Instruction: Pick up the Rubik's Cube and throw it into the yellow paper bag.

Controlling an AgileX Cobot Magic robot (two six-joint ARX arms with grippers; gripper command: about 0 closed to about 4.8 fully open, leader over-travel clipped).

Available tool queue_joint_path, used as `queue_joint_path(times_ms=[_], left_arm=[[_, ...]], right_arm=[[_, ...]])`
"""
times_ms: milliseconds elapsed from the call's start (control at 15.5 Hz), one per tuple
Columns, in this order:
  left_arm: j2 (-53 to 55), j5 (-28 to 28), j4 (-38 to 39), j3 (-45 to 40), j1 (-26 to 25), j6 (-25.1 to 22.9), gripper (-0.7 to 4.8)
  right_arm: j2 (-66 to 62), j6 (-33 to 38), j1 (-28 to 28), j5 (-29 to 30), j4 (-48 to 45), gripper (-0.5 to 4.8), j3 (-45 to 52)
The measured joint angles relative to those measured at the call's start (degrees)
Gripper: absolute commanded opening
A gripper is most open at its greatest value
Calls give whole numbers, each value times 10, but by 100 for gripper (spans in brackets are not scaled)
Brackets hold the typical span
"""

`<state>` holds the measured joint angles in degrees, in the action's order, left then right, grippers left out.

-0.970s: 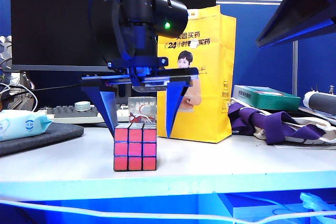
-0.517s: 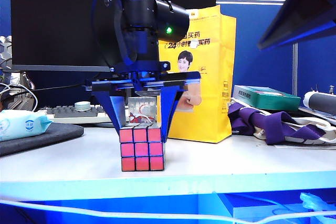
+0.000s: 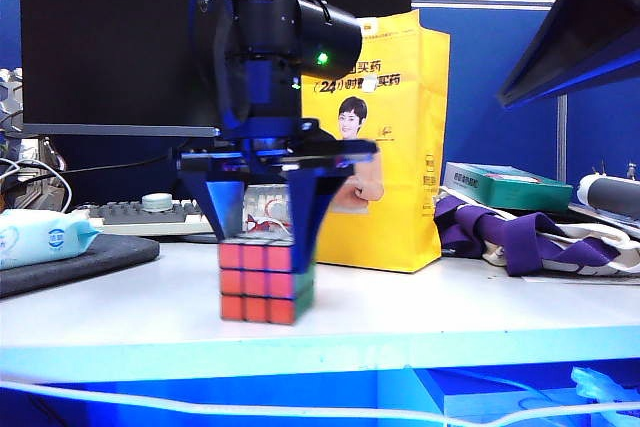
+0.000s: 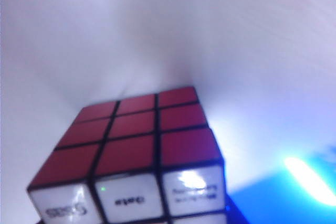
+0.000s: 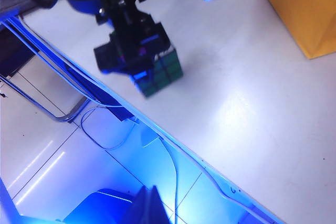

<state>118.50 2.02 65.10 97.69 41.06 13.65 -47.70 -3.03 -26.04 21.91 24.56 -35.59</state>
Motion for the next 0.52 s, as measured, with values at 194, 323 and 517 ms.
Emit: queue_joint_path(times_ms=[194, 323, 517], left_arm=[[-46, 85, -27, -2, -6, -60, 51], [-95, 92, -71, -1, -13, -72, 50], [-179, 103, -132, -1, -14, -104, 48]], right_arm=[[0, 0, 0, 0, 0, -1, 0], [0, 0, 0, 0, -1, -1, 0], [0, 0, 0, 0, -14, -1, 0]])
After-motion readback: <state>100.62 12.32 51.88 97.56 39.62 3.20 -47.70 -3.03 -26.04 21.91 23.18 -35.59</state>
